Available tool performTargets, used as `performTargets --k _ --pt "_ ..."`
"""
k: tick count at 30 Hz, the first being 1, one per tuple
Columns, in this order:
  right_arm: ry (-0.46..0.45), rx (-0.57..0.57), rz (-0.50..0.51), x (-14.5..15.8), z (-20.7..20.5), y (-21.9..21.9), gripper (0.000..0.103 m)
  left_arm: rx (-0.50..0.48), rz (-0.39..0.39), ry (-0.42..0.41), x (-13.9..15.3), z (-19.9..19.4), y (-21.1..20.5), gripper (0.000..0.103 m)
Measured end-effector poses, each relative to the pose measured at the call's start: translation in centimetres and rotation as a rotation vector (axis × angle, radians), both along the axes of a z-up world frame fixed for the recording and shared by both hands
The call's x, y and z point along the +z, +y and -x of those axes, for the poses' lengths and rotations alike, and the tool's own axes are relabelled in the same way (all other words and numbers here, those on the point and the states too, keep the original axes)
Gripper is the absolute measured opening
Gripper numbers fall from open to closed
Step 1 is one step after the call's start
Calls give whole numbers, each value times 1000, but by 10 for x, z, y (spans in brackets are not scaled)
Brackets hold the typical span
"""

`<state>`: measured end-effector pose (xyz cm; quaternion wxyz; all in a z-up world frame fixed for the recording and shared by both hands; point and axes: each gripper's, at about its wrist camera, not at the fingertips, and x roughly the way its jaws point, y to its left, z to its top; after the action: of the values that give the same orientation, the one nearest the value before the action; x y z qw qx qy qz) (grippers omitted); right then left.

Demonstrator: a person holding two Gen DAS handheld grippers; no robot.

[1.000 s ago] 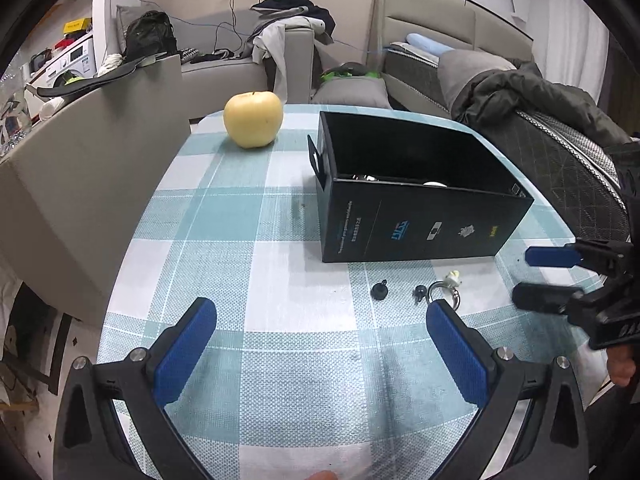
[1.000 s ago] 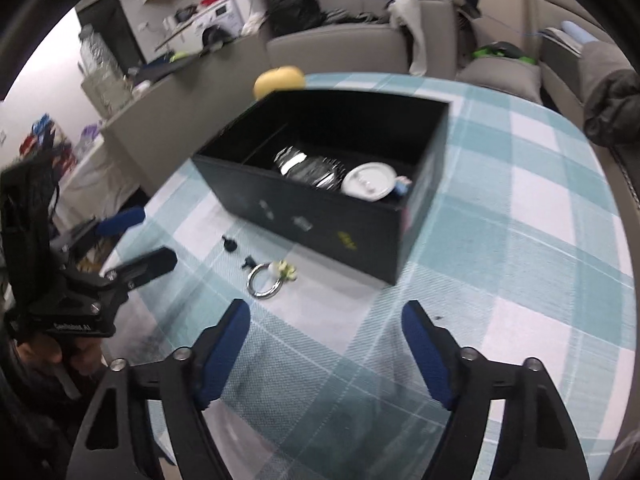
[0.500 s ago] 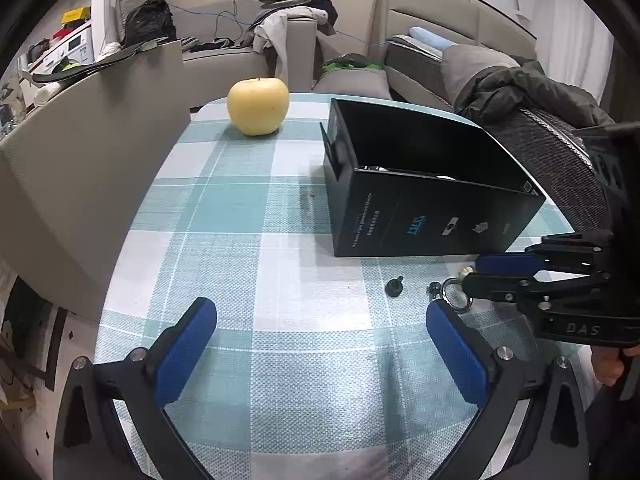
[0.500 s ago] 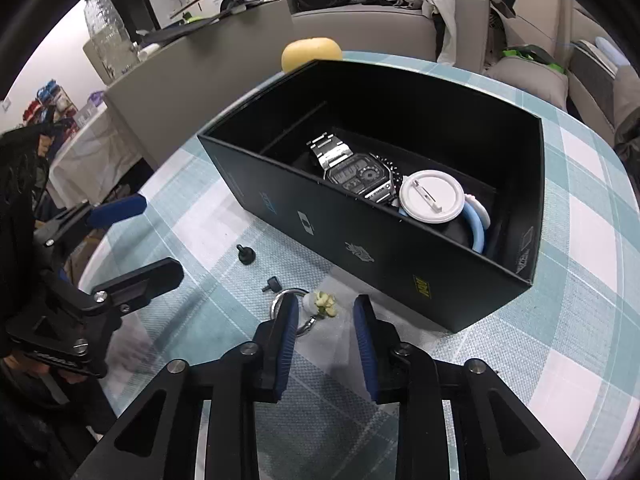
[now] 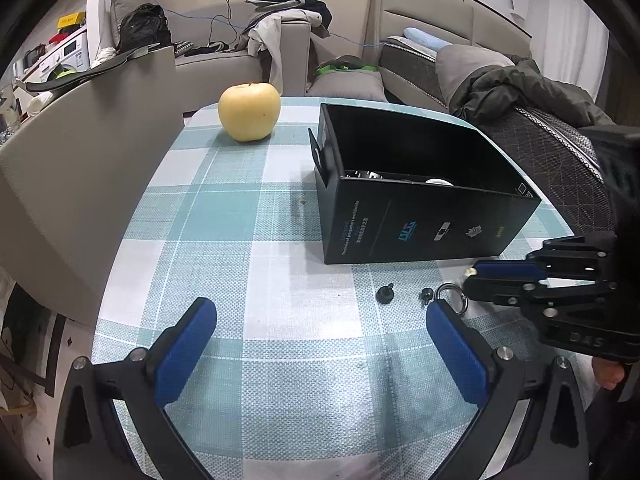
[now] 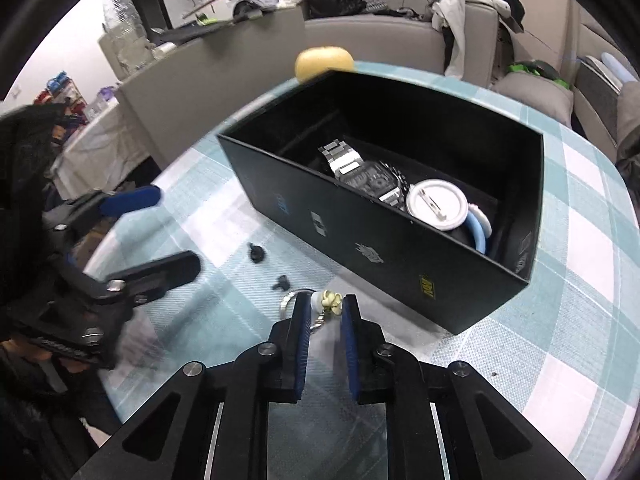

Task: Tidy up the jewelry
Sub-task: 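Grasp the white stud earrings with the right gripper while the left gripper grasps a black stud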

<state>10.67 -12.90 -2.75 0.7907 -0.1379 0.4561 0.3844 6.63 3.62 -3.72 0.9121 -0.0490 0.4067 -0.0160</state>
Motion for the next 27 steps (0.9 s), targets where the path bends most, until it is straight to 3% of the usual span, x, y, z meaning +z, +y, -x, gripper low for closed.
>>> performTargets --k 7,13,17,20,27 --pt "16 -11 -77 18 4 -17 10 -32 -57 45 -9 -10 -8 102" --pt "26 -30 -80 17 -2 -26 4 -38 -59 58 -10 -15 -11 101" --pt "34 -49 -58 15 -4 -35 10 -37 -80 47 -6 -18 -14 101" --pt "42 -39 -31 7 -3 -36 23 -26 -64 47 -5 -20 -13 101" --pt "53 -21 16 -9 -5 -22 23 -28 -60 51 -7 -19 -12 101"
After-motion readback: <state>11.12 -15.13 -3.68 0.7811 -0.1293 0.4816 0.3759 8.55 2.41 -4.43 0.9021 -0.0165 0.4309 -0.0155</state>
